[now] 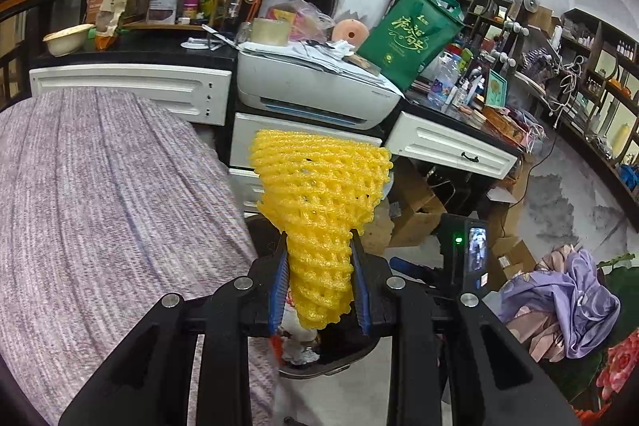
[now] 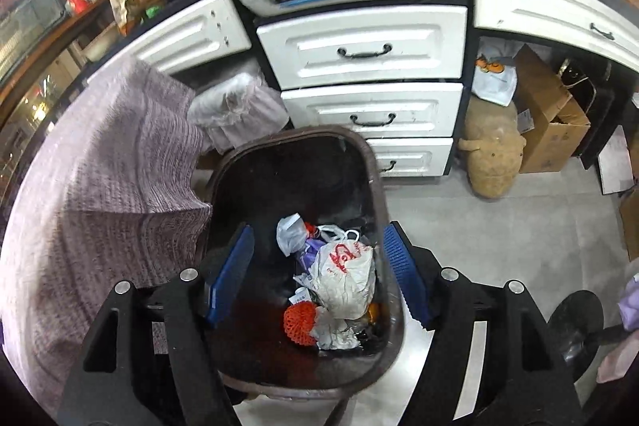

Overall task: Collect trash
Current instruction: 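Open the right gripper over the bin while the left releases the yellow net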

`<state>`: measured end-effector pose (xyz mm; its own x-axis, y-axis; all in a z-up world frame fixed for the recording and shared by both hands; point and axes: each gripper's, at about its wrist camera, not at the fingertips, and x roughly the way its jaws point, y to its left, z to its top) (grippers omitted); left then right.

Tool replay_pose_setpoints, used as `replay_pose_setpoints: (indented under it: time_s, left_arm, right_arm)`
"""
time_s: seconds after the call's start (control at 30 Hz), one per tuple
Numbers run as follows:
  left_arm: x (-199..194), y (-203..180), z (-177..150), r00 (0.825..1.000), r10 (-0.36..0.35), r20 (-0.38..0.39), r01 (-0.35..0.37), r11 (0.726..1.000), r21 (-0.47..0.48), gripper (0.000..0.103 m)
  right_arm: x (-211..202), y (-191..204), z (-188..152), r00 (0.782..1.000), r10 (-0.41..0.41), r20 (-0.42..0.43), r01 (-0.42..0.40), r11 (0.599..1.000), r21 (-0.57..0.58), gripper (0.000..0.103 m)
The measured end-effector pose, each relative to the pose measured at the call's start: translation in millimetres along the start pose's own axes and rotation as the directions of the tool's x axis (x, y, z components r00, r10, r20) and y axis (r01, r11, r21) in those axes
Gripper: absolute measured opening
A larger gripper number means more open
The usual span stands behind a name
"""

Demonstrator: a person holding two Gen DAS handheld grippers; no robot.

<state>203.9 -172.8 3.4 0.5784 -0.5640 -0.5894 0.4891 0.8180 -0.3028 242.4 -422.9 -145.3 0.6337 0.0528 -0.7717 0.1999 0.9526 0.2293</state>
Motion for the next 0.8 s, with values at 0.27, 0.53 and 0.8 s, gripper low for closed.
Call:
replay_pose_setpoints:
  time_s: [0.27,0.53,0.8]
  left_arm:
    - [28.9,-14.0,-5.0,0.998,-0.041,-0.054,0.040,0.999,-0.009,0.028]
    - [67.5,-29.6,-18.5,0.986,-0.083,-0.143,0.082,0.997,-0.015,0.028]
    - [115.8,-39.2,-34.0,0.969,-0.034,-0.244,0.038,0.999,0.012,0.028]
  right_arm:
    - [-35.3,-23.2,-3.2,0.998,-0.028,0.060,0.026,0.999,0.036,0.072]
    - [-62.2,-53.7,-8.2,0.992,-0.074,0.105,0.064,0.993,0.099,0.072]
    - [-72.4,-85.8,-15.8,0.988,-0.113,0.108,0.096,0.984,0.150,0.073]
